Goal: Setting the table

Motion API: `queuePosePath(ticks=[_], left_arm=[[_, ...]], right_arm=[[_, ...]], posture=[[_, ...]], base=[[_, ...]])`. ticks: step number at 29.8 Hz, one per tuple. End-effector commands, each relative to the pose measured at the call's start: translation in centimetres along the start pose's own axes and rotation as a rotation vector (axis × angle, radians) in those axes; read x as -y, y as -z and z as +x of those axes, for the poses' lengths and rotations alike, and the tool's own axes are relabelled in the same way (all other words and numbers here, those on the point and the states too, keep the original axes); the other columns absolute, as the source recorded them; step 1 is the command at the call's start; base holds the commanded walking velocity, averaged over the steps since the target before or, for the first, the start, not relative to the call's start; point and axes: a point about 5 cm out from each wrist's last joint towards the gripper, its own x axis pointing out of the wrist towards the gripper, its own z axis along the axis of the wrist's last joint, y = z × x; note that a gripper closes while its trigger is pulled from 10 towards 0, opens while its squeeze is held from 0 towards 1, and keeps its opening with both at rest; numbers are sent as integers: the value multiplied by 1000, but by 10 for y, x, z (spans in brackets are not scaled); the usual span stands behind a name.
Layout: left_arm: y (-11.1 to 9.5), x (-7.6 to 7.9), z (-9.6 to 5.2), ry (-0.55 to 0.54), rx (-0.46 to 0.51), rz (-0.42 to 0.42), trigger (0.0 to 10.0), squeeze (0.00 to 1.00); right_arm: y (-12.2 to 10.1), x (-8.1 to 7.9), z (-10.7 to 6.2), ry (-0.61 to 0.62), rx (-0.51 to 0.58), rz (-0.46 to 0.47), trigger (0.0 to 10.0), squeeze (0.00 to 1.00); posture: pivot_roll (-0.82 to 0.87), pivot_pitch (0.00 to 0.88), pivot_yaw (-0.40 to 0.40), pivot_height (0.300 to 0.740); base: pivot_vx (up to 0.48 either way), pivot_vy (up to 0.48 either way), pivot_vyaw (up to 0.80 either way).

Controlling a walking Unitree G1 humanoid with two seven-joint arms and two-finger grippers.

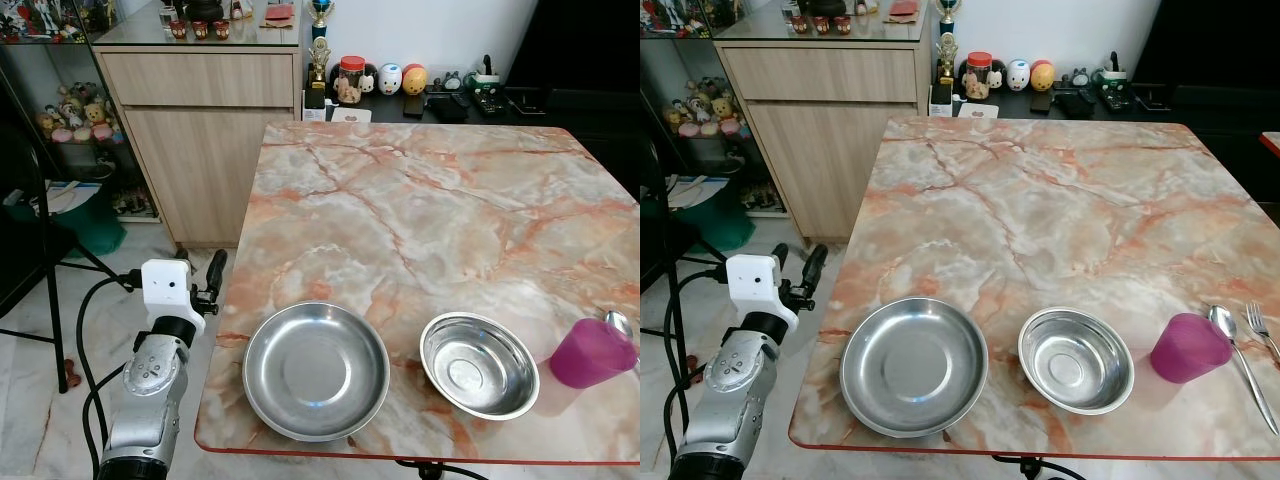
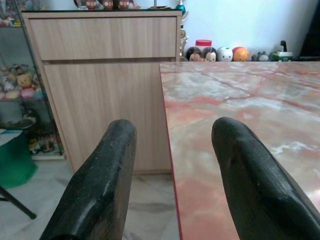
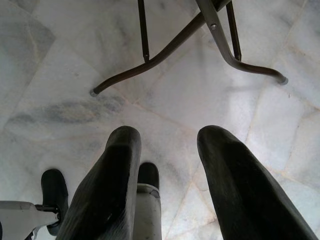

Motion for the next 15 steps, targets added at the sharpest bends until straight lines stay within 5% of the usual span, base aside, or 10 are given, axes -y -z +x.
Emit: queuePosePath(ticks=[1,15], left_arm=[[-1,4,3,17,16,-5,10000,0],[0,6,5,31,14,-24,10000,0]], right_arm=[[0,1,0,8,4,17,10000,0],[0,2,0,4,-4,7,10000,0]], posture=[[60,0,-30,740],[59,0,-33,740]], base=[[0,0,0],[0,0,0]])
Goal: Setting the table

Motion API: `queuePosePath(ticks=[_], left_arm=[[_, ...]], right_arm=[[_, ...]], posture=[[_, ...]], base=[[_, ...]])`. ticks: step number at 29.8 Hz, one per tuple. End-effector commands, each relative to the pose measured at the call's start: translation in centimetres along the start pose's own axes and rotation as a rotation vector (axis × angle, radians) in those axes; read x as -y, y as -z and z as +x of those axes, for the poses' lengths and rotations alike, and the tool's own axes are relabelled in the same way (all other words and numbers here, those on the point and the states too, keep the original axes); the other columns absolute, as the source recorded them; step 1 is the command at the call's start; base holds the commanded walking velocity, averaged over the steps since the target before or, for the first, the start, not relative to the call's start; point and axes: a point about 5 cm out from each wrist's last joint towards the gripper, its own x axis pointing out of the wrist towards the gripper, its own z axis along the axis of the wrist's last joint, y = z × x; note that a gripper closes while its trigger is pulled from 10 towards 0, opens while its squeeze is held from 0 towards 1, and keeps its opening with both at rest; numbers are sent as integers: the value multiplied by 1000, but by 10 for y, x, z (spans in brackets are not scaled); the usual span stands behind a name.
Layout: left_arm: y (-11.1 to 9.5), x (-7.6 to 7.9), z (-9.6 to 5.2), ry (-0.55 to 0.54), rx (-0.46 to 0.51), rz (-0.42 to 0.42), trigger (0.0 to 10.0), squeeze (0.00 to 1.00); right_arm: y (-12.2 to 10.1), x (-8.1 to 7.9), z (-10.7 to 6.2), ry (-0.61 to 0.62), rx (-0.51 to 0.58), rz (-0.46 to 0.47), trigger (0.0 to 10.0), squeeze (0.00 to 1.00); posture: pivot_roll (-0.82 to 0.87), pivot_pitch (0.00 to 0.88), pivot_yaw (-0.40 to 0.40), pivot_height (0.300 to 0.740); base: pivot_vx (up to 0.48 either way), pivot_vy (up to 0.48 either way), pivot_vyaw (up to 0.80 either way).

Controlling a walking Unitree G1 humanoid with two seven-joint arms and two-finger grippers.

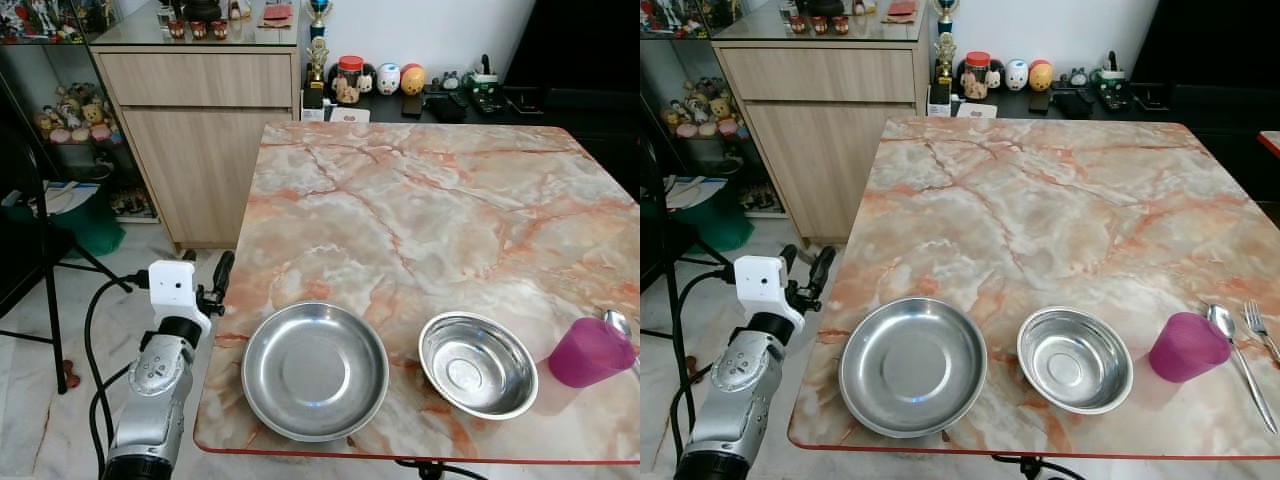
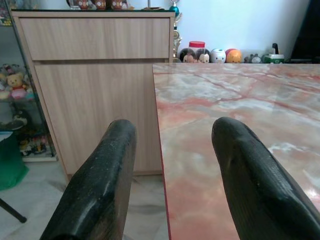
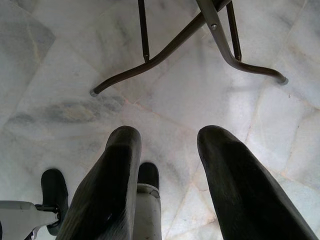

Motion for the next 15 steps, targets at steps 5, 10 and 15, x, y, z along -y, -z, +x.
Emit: queuePosePath(ticks=[5,10,15], left_arm=[[-1,2,2,9,8,-10,10000,0],[-2,2,2,9,14,-16,10000,0],[-2,2,2,7,17,-20,10000,0]], right_arm=[[1,2,0,4,-4,9,10000,0],[1,2,0,6,-4,9,10000,0],[0,2,0,5,-3,11,10000,0]], posture=[[58,0,-32,740],[60,0,-32,740],[60,0,-32,740]], base=[[0,0,0],[0,0,0],[-52,0,0]])
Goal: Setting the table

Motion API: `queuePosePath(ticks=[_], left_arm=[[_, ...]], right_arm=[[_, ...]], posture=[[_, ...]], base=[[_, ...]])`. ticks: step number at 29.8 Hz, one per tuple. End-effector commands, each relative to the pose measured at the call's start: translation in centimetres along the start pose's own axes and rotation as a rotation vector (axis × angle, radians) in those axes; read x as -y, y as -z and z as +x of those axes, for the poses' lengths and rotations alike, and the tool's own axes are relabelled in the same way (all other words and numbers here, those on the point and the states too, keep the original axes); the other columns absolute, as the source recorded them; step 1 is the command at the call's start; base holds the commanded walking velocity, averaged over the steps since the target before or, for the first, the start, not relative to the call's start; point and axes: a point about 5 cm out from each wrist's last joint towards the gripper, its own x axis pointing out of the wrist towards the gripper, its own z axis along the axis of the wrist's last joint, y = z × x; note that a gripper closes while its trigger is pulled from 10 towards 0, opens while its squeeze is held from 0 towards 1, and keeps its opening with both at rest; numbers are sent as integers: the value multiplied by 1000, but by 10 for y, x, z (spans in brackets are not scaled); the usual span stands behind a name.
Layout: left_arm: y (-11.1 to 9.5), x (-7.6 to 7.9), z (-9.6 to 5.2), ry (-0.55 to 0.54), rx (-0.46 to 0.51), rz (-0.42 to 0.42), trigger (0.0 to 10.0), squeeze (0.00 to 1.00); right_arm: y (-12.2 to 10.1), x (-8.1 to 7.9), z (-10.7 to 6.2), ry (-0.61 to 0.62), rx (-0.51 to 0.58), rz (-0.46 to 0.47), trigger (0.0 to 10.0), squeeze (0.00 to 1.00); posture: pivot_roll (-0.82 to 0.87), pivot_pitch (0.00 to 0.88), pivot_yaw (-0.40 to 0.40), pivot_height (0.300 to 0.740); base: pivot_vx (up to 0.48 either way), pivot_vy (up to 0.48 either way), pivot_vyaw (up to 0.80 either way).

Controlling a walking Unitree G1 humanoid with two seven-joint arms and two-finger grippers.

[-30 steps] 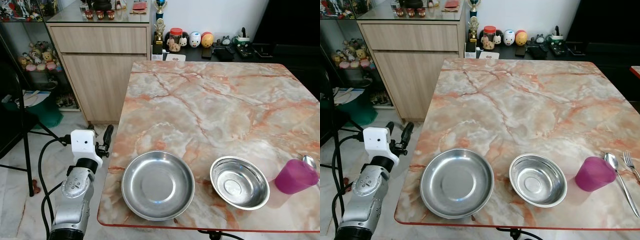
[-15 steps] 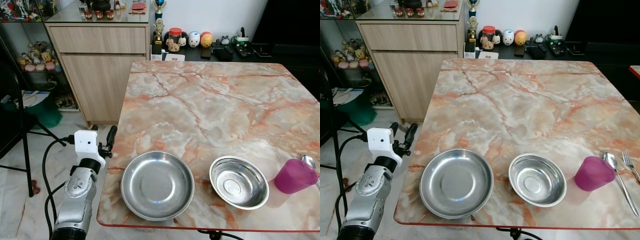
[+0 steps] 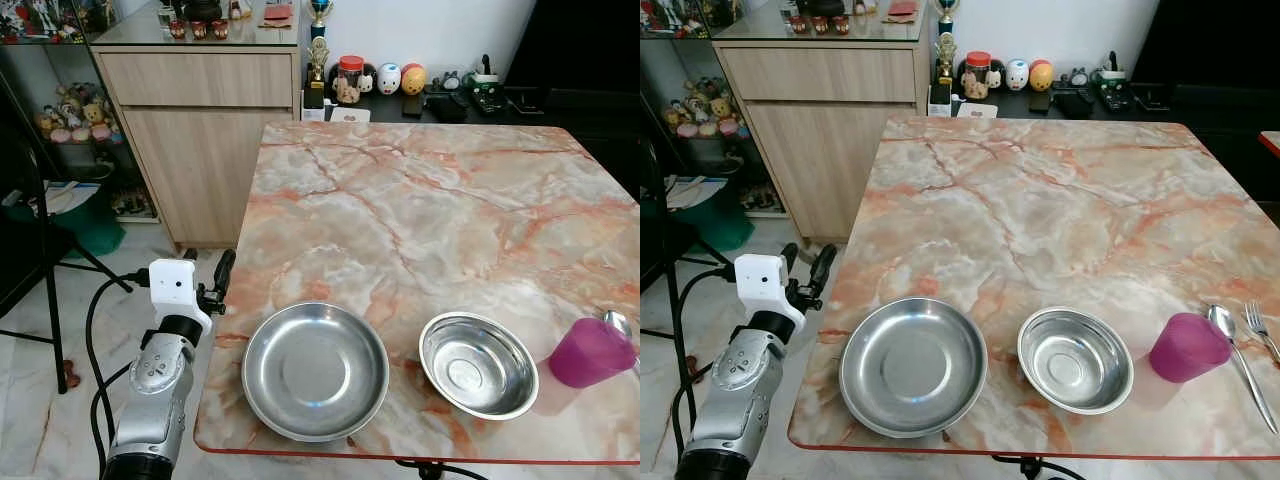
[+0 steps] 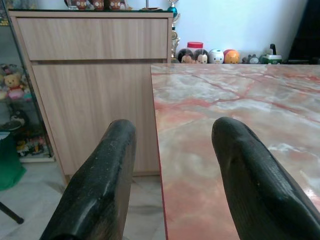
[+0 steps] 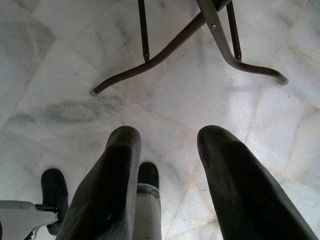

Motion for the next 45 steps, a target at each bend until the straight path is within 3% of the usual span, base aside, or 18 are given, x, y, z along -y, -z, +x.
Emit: queuePosePath(ticks=[1,15,31,38,42,44,45], left_arm=[[-2,1,2,1,17,-16,10000,0],[-2,2,2,0,17,-16,10000,0],[-3,3,5,8,7,-11,10000,0],[-11,14,11,175,-51,-146,10000,0],[-8,8,9,181,-115,-133,10000,0],[-6,5,5,214,-168,-179,10000,0],[-8,5,1,242,-186,-199,10000,306]], right_arm=[[0,2,0,6,-2,11,10000,0],[1,2,0,4,-3,8,10000,0],[0,2,0,2,-2,8,10000,0],[0,2,0,1,-4,4,10000,0],[0,2,0,1,-4,5,10000,0],[0,2,0,2,-5,5,10000,0],[0,2,0,2,-5,5,10000,0]], posture=[[60,0,-32,740],[60,0,-33,740],[60,0,-32,740],[64,0,-33,740],[59,0,-29,740],[62,0,-31,740],[61,0,-29,740]], base=[[-270,0,0],[-243,0,0],[0,0,0],[0,0,0],[0,0,0],[0,0,0],[0,0,0]])
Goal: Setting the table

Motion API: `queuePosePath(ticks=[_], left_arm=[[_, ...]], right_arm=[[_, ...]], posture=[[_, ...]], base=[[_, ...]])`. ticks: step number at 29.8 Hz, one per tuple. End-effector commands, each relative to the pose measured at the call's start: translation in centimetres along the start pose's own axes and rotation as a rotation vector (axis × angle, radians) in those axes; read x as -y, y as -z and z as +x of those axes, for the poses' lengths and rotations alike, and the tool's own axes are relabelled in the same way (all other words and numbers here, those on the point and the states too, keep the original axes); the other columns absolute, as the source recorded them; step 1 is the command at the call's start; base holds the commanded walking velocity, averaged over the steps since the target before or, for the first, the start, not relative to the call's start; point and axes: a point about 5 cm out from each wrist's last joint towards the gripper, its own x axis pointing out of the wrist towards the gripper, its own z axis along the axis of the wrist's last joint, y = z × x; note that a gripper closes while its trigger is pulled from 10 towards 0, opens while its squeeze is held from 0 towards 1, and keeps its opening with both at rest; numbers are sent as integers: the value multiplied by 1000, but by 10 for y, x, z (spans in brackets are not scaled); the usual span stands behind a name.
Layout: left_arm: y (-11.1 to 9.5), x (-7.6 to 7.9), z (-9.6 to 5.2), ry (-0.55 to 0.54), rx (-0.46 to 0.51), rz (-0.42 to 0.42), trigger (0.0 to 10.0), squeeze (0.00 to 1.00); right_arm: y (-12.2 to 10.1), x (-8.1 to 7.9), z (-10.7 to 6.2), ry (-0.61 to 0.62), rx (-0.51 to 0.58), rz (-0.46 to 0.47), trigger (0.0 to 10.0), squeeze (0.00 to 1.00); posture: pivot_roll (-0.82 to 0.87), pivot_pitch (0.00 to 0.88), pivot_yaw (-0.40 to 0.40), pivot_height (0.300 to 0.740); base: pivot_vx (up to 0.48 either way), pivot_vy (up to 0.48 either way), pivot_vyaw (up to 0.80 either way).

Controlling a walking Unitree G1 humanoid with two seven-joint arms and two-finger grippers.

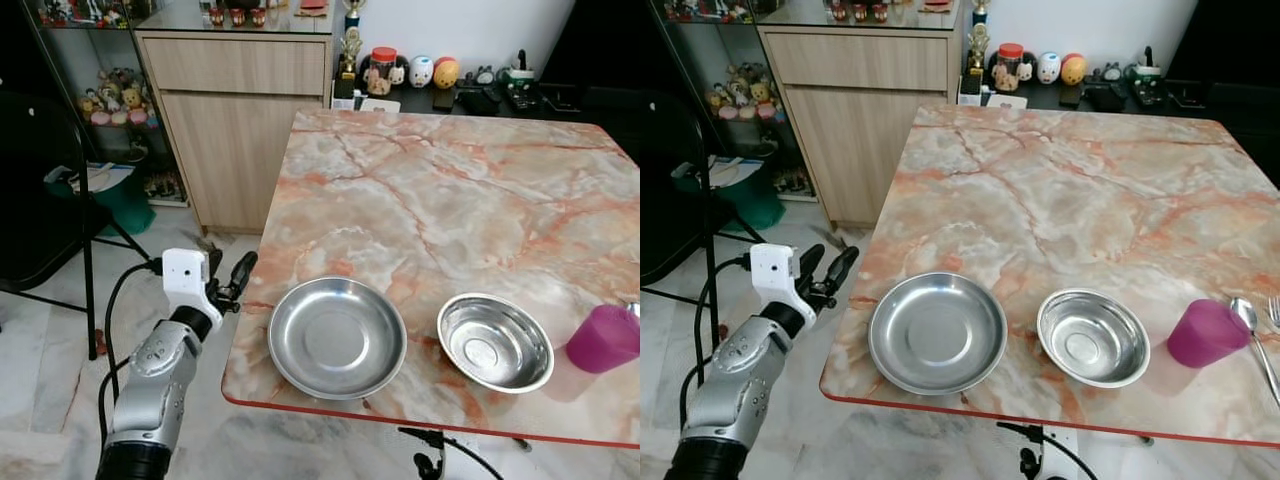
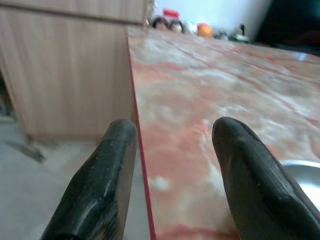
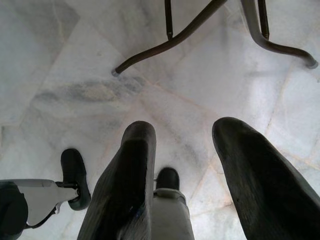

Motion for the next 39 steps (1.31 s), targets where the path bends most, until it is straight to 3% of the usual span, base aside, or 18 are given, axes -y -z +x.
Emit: queuePosePath(ticks=[1,2,3,8,14,19,20,22,30,33,39], left_arm=[[-2,3,-6,55,-25,-39,10000,306],[-3,3,-8,63,-39,-53,10000,694],[-2,2,-10,64,-64,-62,10000,1000],[4,4,-15,86,-158,-67,10000,1000],[20,15,-17,117,-269,-149,10000,1000],[25,19,-19,154,-334,-106,10000,1000],[24,20,-18,163,-330,-102,10000,0],[22,20,-17,149,-329,-130,10000,0],[14,24,-14,168,-321,-93,10000,0],[8,27,-13,184,-308,-57,10000,0],[-1,23,-4,124,-233,114,10000,0]], right_arm=[[1,2,0,8,-3,6,10000,0],[1,2,0,8,-3,6,10000,0],[1,2,0,9,-4,6,10000,0],[1,2,0,6,-6,4,10000,0],[1,2,0,4,-6,2,10000,0],[1,2,0,5,-9,3,10000,0],[1,2,0,5,-9,3,10000,0],[1,2,0,4,-10,3,10000,0],[1,2,0,4,-7,3,10000,0],[1,2,0,5,-7,5,10000,0],[0,1,0,2,-7,4,10000,0]], posture=[[61,0,-29,740],[62,0,-29,740],[64,0,-28,740],[70,0,-30,740],[62,0,-28,740],[63,0,-27,740],[62,0,-27,740],[64,0,-26,740],[62,0,-25,740],[62,0,-25,740],[69,0,-25,740]], base=[[0,0,0],[0,0,0],[0,0,0],[0,0,0],[0,0,0],[0,0,0],[0,0,0],[0,0,0],[0,0,0],[0,0,0],[0,0,0]])
